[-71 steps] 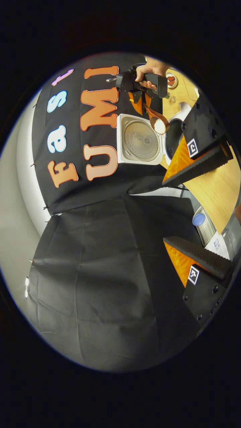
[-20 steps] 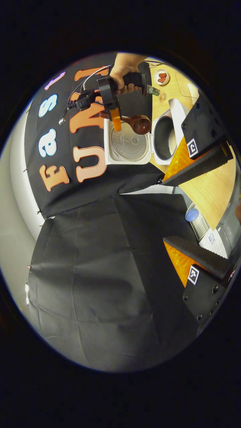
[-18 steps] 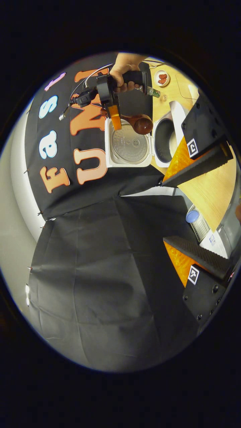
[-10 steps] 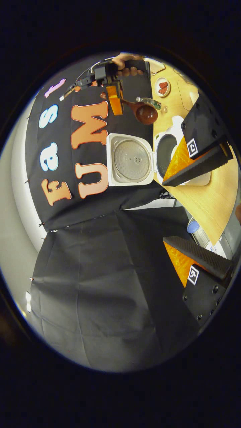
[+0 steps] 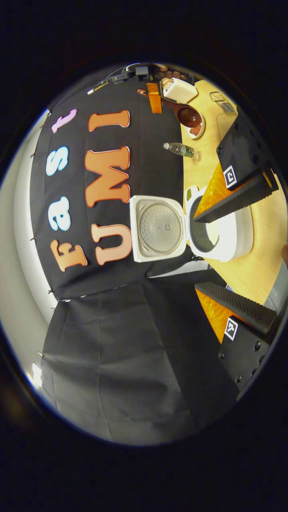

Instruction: Close the left gripper, press the button to open the rice cooker; take a wooden spoon from the chopstick holder with the right hand, scoop a spoonful of rice and pour it into the rice cooker, then put the wooden spoon back into the chopstick holder.

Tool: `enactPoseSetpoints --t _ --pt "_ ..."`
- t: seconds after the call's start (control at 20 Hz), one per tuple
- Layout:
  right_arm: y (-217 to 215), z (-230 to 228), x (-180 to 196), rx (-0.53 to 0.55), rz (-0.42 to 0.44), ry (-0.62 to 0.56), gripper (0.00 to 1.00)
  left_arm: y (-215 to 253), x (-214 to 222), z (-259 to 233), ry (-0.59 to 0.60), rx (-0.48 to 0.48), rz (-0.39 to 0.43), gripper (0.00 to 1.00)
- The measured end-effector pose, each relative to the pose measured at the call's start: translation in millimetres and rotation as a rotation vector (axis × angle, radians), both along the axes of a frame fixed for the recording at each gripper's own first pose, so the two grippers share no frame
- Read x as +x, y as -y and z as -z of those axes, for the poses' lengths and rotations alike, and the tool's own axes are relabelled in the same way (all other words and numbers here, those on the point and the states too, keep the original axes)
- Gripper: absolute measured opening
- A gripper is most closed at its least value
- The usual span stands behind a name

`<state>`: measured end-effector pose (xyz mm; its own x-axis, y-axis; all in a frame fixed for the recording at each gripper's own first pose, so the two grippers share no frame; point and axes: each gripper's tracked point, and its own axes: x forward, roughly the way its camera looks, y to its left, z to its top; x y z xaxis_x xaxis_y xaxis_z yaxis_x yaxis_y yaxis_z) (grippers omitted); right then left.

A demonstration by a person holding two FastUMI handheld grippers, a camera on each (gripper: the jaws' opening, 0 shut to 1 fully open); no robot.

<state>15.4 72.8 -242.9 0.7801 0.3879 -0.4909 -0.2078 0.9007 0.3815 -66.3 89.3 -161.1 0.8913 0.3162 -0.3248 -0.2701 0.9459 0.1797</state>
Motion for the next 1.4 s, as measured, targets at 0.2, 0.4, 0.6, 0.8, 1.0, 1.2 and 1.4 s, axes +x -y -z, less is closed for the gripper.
enactPoseSetpoints --t 0.2,0.4,0.6,0.8,1.0,1.2,1.4 --pt "71 13 -25 -0.005 0.105 -0.034 0.18 37 18 10 0.002 -0.024 0.055 1.00" --pt "139 38 -48 -0.038 0.220 -0.071 0.18 76 31 16 -0.011 -0.054 0.110 1.00" --pt "174 78 -78 -0.025 0.303 -0.143 0.18 102 35 14 -0.017 -0.051 0.143 1.00" --pt "199 115 -94 0.014 0.388 -0.143 0.18 115 33 5 -0.024 -0.032 0.156 0.96" --pt "202 135 -116 0.033 0.428 -0.184 0.18 120 31 6 -0.033 -0.017 0.178 1.00" --pt "198 156 -122 0.038 0.485 -0.204 0.19 114 36 9 -0.039 -0.029 0.180 0.96" --pt "196 159 -126 0.068 0.510 -0.227 0.24 100 44 8 -0.032 -0.048 0.172 1.00"
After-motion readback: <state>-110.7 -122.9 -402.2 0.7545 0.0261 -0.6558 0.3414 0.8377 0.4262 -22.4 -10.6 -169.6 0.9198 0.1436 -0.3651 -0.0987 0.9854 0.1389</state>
